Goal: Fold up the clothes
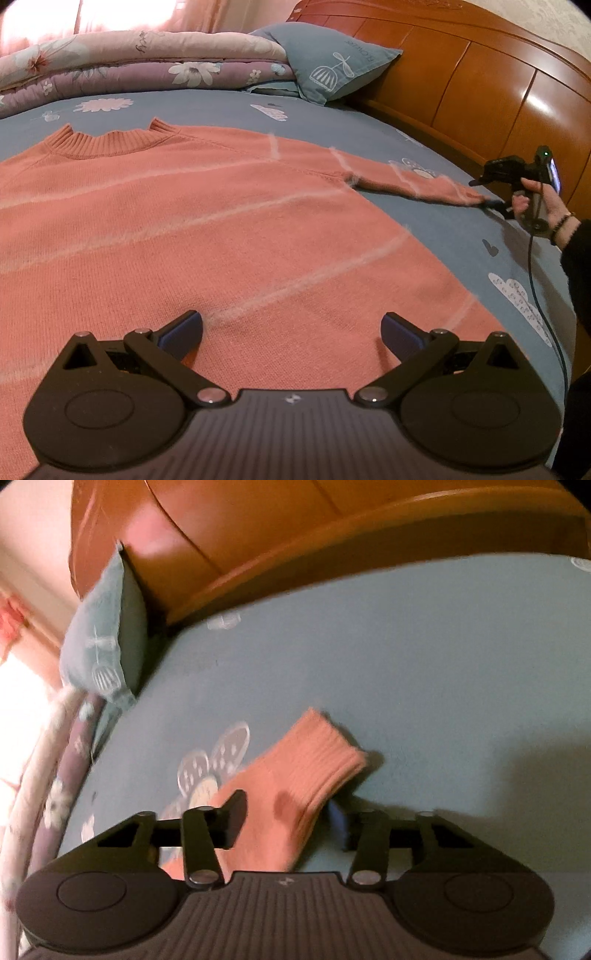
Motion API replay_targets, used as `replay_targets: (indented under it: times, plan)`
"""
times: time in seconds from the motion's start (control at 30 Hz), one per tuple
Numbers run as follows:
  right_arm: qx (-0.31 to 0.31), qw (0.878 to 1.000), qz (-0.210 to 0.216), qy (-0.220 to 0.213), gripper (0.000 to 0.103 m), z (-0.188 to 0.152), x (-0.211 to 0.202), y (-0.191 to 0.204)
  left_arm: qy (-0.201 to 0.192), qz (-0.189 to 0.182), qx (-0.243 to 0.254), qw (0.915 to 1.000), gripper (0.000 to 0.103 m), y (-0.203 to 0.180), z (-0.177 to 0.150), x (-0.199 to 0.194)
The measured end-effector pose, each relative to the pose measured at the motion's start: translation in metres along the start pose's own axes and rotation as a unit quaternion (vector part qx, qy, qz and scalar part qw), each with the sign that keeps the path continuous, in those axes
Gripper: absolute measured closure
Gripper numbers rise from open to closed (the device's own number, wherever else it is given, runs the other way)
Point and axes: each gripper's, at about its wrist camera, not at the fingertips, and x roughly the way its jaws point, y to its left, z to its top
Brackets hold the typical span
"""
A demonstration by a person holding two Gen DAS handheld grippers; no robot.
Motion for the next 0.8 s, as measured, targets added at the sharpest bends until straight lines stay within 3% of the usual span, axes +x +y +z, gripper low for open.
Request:
replay_targets:
  times: [0.03, 0.13, 0.23, 0.27, 0.3, 0.4, 0.47, 0.57, 0.63, 0.7, 0.8]
  plan:
    - [-0.001, 1.000, -0.001, -0.006, 0.091, 0.000, 0.003, 0.001, 0.000, 0.000, 0.001, 1.0000, 0.001, 0.000, 0.000, 0.000]
    - [-0.042, 0.998, -0.034, -0.037, 0.092, -0.008, -0.006, 0.010, 0.000, 0.001, 0.001, 1.0000, 0.001, -0.001, 0.000, 0.000]
    - [-0.119, 0.986, -0.099, -0.056, 0.085, -0.018, -0.017, 0.024, 0.000, 0.001, 0.000, 1.0000, 0.001, -0.001, 0.001, 0.001]
    - [-0.141, 0.980, -0.126, -0.057, 0.077, -0.020, -0.015, 0.028, 0.000, 0.001, 0.000, 1.0000, 0.001, -0.001, 0.001, 0.001]
    - [-0.152, 0.975, -0.150, -0.058, 0.068, -0.021, -0.013, 0.031, 0.000, 0.001, 0.000, 1.0000, 0.001, -0.001, 0.001, 0.001]
    - [-0.145, 0.966, -0.194, -0.097, 0.063, -0.017, -0.029, 0.032, -0.001, 0.000, 0.000, 1.0000, 0.001, -0.001, 0.001, 0.001]
    - [-0.151, 0.974, -0.130, -0.108, 0.063, -0.019, -0.043, 0.041, -0.001, 0.001, 0.001, 1.0000, 0.001, -0.002, 0.001, 0.001]
    - [-0.193, 0.981, -0.005, -0.031, 0.063, -0.034, -0.040, 0.074, 0.000, 0.004, 0.004, 1.0000, 0.001, -0.003, 0.001, 0.001]
    - [-0.218, 0.972, 0.074, 0.050, 0.062, -0.051, -0.021, 0.104, -0.001, 0.005, 0.005, 1.0000, 0.001, -0.004, 0.000, 0.001]
    - [-0.246, 0.957, 0.115, 0.097, 0.061, -0.070, -0.001, 0.132, -0.001, 0.005, 0.006, 1.0000, 0.001, -0.004, 0.000, 0.002]
    - [-0.274, 0.946, 0.118, 0.125, 0.059, -0.083, 0.025, 0.153, -0.001, 0.005, 0.005, 1.0000, 0.001, -0.003, 0.000, 0.002]
